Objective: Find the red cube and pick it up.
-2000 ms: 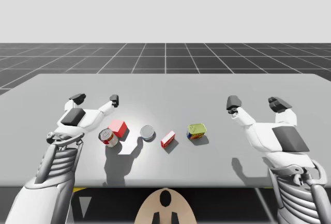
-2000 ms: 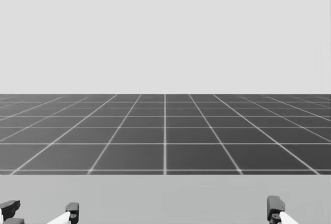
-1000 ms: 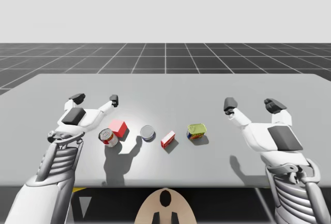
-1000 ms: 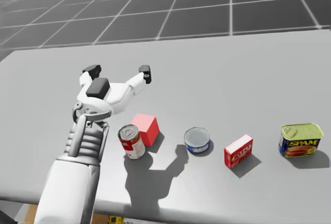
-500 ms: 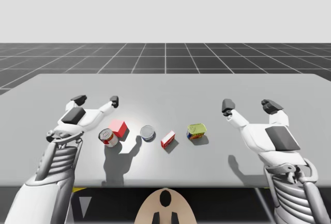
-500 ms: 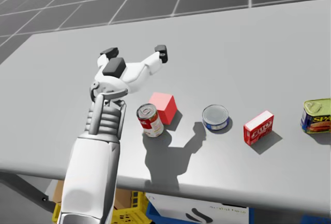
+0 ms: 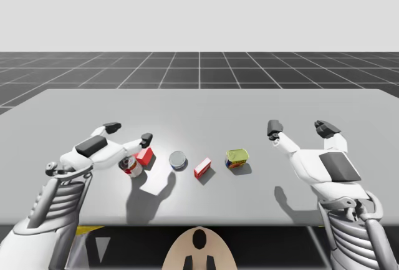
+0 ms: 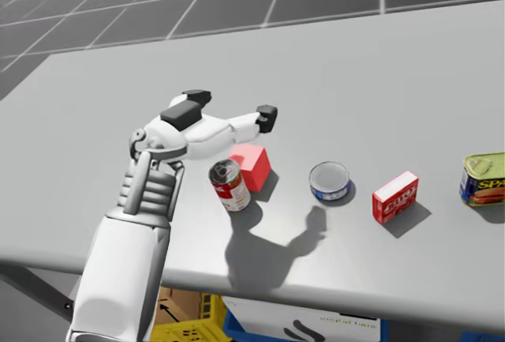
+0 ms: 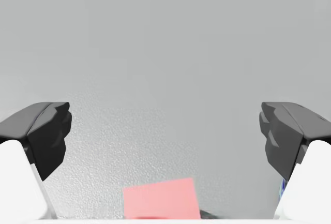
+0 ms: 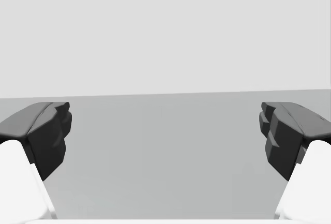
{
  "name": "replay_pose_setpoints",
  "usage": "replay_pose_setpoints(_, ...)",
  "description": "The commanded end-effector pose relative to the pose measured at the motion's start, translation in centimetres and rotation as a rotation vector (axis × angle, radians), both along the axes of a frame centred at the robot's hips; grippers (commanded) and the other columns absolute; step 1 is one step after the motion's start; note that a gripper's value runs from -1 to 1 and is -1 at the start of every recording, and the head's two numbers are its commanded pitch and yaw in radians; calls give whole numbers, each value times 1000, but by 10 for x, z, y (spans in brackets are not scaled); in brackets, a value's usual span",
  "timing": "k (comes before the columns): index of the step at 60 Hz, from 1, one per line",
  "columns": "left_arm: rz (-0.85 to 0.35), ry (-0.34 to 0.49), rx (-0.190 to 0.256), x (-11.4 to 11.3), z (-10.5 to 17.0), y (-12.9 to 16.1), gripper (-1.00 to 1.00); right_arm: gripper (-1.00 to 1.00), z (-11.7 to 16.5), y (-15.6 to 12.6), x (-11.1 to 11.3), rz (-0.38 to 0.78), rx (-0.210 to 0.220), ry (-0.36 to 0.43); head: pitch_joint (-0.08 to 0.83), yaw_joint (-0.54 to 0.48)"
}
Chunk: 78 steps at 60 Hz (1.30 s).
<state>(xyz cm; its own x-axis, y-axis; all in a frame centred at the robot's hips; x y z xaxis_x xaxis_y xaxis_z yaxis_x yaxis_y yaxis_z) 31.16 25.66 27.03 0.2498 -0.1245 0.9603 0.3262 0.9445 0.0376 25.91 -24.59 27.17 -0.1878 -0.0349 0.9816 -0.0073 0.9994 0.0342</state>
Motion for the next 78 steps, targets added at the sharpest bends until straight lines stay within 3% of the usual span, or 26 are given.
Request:
replay_pose_setpoints(1, 74, 342, 100, 2, -10, 13, -1000, -1000, -1, 1, 0, -1, 13, 5, 637, 346)
replay_pose_setpoints(21, 92, 597, 129, 9, -30, 24, -1000, -1000, 0, 0, 0, 2, 22, 12, 640, 347)
replay_pose_setpoints(39, 115, 659, 181, 32, -34, 7, -1000, -1000, 0, -3, -1, 6, 34, 16, 642, 332)
replay_pose_setpoints(52, 133, 707, 263, 51, -37, -5, -1000, -1000, 1, -5, -1, 10, 44, 20, 650, 313)
replay_pose_setpoints(61, 157, 766, 298, 56, -47, -2, -1000, -1000, 2, -6, -2, 13, 51, 23, 654, 304)
replay_pose_setpoints(69, 179, 808, 356, 58, -55, 5, -1000, -1000, 2, -7, -2, 18, 54, 27, 657, 304)
replay_pose_setpoints(78, 185, 820, 381, 63, -58, 7, -1000, -1000, 1, -7, -2, 21, 56, 31, 657, 306)
